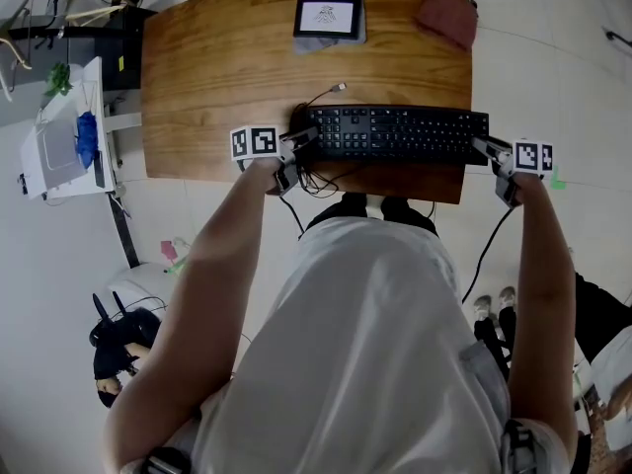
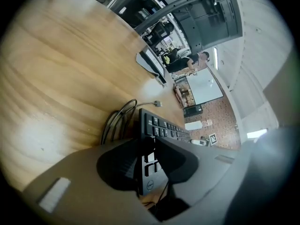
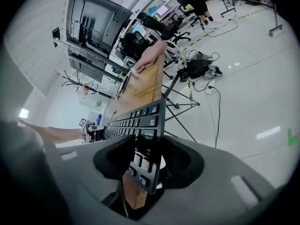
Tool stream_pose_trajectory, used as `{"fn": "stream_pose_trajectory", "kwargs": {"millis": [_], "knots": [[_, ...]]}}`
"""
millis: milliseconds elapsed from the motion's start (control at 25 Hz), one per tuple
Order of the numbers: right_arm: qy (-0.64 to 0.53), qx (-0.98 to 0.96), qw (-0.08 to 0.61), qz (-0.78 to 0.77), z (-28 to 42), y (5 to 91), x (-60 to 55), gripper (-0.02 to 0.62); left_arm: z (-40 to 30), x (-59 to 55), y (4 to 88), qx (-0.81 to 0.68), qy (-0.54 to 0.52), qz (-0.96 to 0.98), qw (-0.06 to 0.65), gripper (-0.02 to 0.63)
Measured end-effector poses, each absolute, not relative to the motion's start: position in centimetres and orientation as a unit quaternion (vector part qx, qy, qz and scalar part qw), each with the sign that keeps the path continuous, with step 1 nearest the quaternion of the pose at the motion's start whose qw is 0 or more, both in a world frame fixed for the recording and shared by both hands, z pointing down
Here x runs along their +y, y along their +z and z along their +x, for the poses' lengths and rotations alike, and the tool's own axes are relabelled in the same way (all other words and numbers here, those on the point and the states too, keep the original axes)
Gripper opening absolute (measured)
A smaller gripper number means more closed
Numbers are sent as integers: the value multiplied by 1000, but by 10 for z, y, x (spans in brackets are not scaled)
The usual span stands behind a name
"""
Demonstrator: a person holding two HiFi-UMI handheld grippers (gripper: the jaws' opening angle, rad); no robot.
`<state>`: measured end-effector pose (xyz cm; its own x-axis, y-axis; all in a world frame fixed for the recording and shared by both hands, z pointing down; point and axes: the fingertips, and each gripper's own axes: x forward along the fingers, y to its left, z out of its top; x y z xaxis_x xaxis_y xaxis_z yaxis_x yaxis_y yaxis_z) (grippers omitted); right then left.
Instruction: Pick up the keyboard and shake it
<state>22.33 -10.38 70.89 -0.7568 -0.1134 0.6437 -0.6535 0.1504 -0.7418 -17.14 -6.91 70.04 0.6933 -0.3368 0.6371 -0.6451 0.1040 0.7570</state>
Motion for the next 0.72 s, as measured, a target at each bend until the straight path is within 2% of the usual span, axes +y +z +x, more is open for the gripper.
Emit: {"fn": "stream_pose_trajectory", "kwargs": {"millis": [240, 400, 720], "knots": [[604, -699, 255, 285, 232, 712, -101, 181, -169, -67, 700, -375, 116, 664, 637, 107], [593, -731, 226, 250, 227, 707, -99, 179, -163, -66, 690, -366, 100, 686, 621, 103], [558, -756, 225, 259, 230, 683, -88, 179, -160, -65, 656, -366, 109, 733, 563, 103]]}}
